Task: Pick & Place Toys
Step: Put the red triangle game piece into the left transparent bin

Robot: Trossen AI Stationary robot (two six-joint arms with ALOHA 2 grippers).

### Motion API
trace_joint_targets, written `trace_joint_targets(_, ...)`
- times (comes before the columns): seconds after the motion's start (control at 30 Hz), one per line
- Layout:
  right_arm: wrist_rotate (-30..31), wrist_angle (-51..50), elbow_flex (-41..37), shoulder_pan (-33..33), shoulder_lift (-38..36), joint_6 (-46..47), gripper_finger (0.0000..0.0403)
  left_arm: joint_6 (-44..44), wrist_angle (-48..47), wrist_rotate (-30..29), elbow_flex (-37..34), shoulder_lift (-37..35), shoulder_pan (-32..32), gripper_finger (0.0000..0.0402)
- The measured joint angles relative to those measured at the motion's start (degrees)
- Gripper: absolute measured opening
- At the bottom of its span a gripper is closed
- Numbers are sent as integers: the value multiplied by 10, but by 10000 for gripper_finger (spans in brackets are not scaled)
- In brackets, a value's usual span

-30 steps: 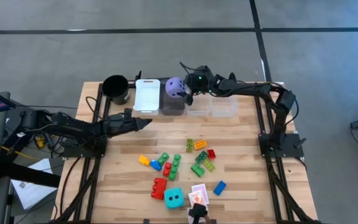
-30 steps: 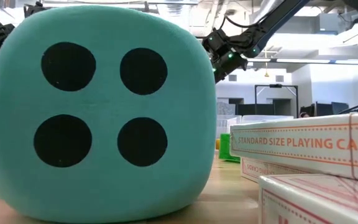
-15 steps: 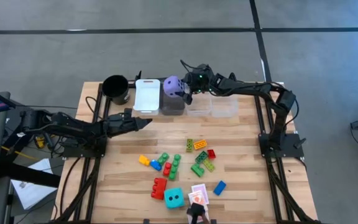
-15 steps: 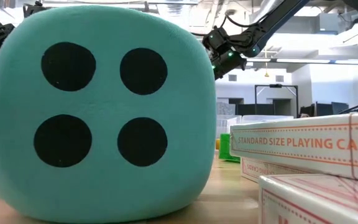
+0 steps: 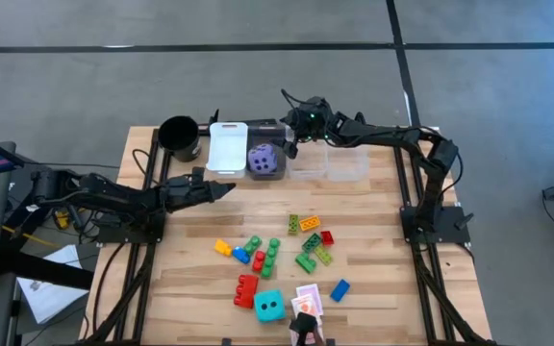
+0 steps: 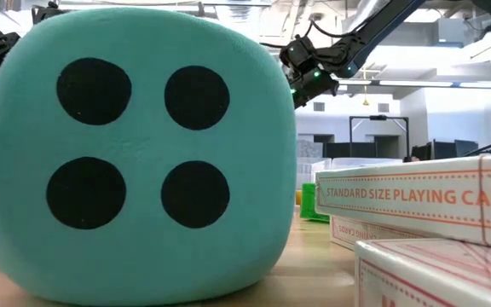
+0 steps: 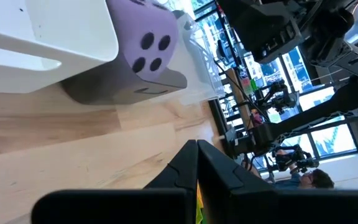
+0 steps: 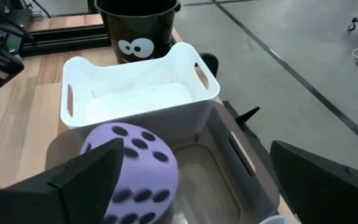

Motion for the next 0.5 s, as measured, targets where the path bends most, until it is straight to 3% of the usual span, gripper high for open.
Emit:
trace_joint_targets(0.27, 0, -84, 1, 49, -76, 47, 397, 1, 3, 10, 0, 0, 0, 0)
trace_joint_targets(0.5, 9, -130, 1, 166, -127, 122, 396, 63, 70, 120, 0, 0, -10, 0)
